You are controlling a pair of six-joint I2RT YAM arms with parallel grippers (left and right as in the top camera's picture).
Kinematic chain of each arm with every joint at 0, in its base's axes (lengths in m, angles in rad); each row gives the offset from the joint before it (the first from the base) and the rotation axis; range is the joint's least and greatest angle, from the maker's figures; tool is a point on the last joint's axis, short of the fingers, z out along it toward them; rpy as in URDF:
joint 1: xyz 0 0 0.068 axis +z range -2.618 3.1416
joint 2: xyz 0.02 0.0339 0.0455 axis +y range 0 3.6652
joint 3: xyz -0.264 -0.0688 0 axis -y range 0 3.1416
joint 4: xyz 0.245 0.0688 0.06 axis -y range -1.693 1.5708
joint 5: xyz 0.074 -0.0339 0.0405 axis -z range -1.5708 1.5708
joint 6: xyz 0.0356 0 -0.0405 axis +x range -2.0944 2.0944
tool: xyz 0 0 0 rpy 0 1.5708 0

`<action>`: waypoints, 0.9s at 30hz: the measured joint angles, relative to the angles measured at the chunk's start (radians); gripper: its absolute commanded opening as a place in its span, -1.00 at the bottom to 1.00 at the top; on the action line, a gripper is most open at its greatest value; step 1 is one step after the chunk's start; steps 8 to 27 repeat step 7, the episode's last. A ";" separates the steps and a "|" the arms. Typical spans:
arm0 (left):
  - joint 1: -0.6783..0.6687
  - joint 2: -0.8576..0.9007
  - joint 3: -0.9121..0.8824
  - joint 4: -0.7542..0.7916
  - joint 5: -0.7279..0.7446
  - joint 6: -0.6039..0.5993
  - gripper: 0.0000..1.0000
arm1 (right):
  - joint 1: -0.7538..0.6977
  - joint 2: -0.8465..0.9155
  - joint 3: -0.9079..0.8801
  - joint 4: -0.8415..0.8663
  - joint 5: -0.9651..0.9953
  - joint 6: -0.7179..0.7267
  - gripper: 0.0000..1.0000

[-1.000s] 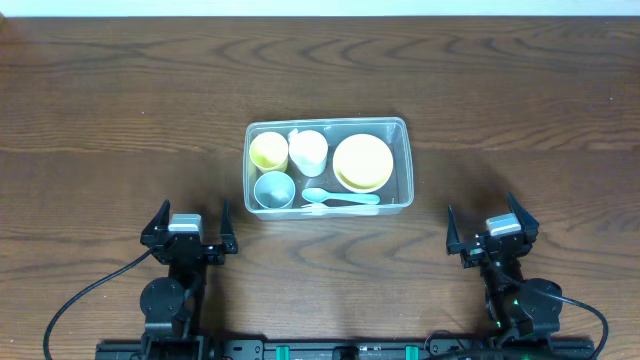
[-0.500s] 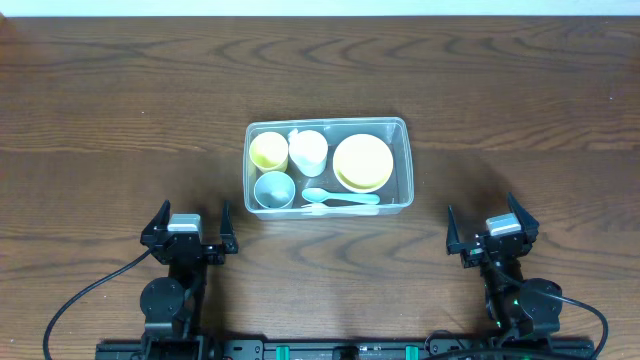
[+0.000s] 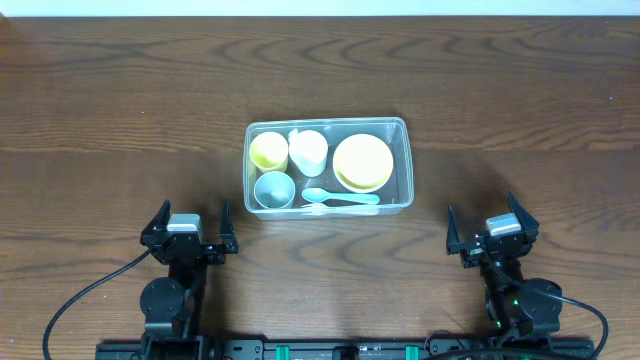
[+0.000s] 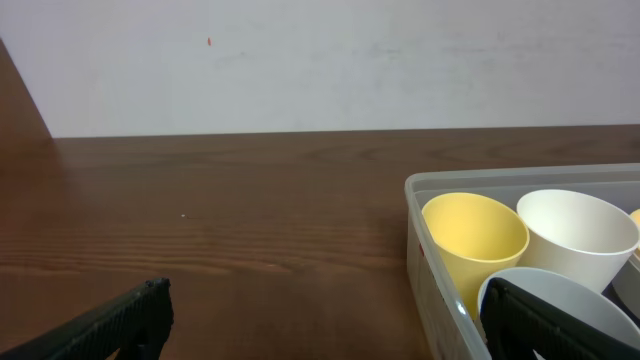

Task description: Pack container

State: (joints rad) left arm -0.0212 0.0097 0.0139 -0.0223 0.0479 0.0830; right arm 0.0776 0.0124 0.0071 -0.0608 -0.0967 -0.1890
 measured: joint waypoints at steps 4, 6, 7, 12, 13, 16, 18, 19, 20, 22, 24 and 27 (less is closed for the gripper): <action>0.000 0.000 0.000 0.000 0.000 0.000 0.96 | 0.000 0.000 0.000 0.000 0.000 0.000 0.98; 0.000 0.000 0.000 0.000 0.000 0.000 0.96 | 0.000 0.000 0.000 0.000 0.000 0.000 0.98; 0.000 0.000 0.000 0.000 0.000 0.000 0.96 | 0.000 0.000 0.000 0.000 0.000 0.000 0.99; 0.000 0.000 0.000 0.000 0.000 0.000 0.96 | 0.000 0.000 0.000 0.000 0.000 0.000 0.99; 0.000 0.000 0.000 0.000 0.000 0.000 0.96 | 0.000 0.000 0.000 0.000 0.000 0.000 0.99; 0.000 0.000 0.000 0.000 0.000 0.000 0.96 | 0.000 0.000 0.000 0.000 0.000 0.000 0.99; 0.000 0.000 0.000 0.000 0.000 0.000 0.96 | 0.000 0.000 0.000 0.000 0.000 0.000 0.99; 0.000 0.000 0.000 0.000 0.000 0.000 0.96 | 0.000 0.000 0.000 0.000 0.000 0.000 0.99; 0.000 0.000 0.000 0.000 0.000 0.000 0.96 | 0.000 0.000 0.000 0.000 0.000 0.000 0.99; 0.000 0.000 0.000 0.000 0.000 0.000 0.96 | 0.000 0.000 0.000 0.000 0.000 0.000 0.99; 0.000 0.000 0.000 0.000 0.000 0.000 0.96 | 0.000 0.000 0.000 0.000 0.000 0.000 0.99; 0.000 0.000 0.000 0.000 0.000 0.000 0.96 | 0.000 0.000 0.000 0.000 0.000 0.000 0.99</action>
